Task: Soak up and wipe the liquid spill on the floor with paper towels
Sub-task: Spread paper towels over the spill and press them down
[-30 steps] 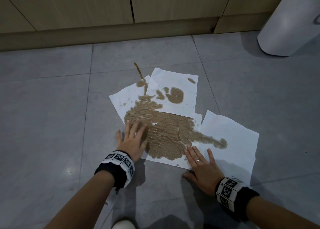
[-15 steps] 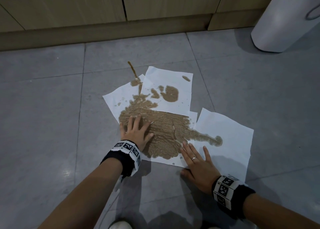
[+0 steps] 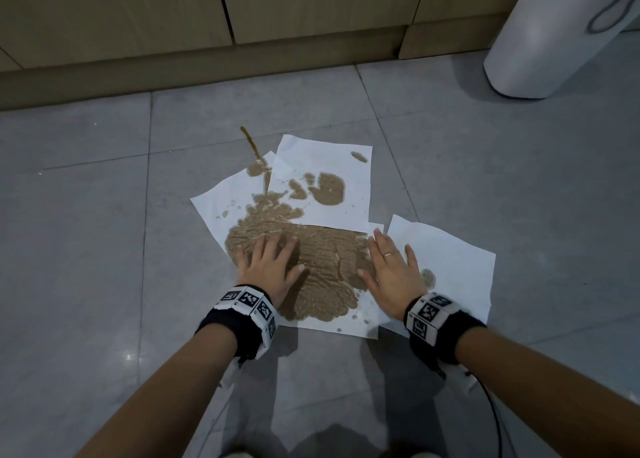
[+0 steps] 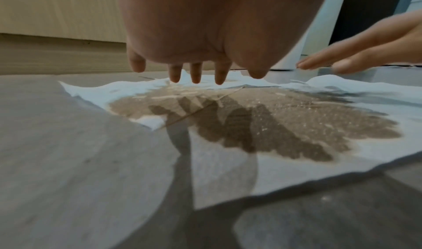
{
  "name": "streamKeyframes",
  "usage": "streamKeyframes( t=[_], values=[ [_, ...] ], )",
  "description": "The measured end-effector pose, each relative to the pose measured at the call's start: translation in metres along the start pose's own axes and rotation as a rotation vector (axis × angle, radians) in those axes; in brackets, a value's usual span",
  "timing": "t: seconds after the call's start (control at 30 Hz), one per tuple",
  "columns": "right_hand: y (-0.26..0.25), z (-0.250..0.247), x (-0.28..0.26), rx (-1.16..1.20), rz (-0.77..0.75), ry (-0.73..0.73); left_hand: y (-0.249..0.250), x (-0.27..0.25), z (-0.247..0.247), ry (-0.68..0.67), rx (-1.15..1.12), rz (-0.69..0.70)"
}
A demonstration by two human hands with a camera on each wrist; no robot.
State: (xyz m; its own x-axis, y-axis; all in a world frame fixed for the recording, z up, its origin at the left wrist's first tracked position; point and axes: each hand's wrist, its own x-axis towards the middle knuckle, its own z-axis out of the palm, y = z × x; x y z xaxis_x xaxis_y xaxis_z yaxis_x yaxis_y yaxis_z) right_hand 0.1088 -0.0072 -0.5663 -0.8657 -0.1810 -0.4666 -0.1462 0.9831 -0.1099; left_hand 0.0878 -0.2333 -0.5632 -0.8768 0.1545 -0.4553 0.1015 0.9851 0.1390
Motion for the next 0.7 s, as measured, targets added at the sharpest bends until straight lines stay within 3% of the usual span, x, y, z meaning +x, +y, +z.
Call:
streamKeyframes(
  t=[0.07,0.2,0.33,0.47,0.53,0.6,0.7],
  values=[
    [0.002,-0.004,0.005,-0.052,0.009,-0.067,0.008,0.001,-0.001,-0.018,-0.008,0.050],
    [0.003,-0.009,0.013,-0.051,0.016,0.021,0.025,0.002,0.000,-0.064,0.009,0.164],
    [0.004,-0.012,0.017,-0.004,0.018,-0.039,0.042,0.000,0.003,-0.109,0.037,0.245],
    [0.007,-0.016,0.024,0.038,-0.013,0.037,0.056,-0.004,0.011,-0.106,0.065,0.329],
    [0.008,-0.017,0.027,0.043,-0.045,-0.041,0.063,-0.009,0.018,-0.109,0.133,0.377],
    [0.008,-0.017,0.029,0.061,-0.049,-0.077,0.069,-0.016,0.026,-0.145,0.148,0.460],
    [0.011,-0.017,0.028,0.117,-0.035,0.008,0.074,-0.030,0.048,-0.204,0.136,0.630]
  ],
)
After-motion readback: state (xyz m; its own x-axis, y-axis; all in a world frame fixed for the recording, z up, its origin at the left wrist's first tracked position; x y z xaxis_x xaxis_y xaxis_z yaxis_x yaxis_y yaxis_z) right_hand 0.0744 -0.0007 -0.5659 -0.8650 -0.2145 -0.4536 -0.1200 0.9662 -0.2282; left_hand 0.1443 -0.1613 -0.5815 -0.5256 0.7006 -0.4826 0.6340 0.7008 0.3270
